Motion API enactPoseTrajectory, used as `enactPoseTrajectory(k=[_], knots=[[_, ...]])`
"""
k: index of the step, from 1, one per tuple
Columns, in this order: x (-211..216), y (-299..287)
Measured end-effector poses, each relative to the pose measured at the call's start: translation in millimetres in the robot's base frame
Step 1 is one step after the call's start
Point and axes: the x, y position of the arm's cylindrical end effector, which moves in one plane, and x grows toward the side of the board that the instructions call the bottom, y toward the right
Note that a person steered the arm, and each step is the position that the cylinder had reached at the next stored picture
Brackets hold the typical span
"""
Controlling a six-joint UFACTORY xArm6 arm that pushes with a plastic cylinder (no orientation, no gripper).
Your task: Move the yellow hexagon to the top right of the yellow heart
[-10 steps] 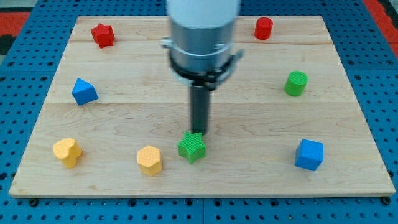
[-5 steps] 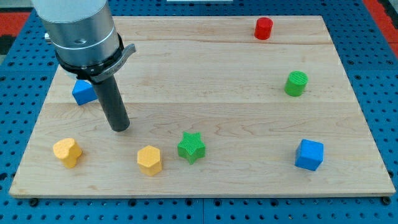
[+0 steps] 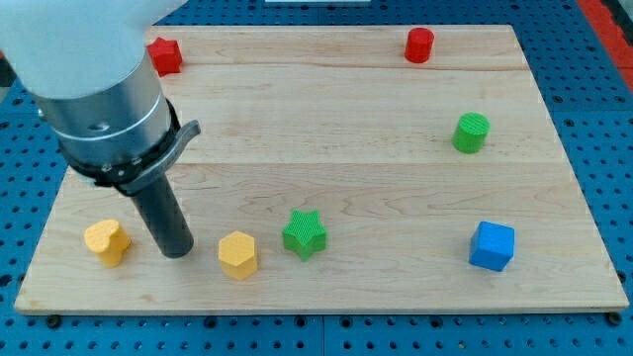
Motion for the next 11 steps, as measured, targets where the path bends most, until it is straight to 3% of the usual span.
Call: enactPoseTrajectory(k=[2,5,7,11], knots=[[53.3,3.5],[51.2,99.0],[31.2,115.3],[-12.9,35.6]])
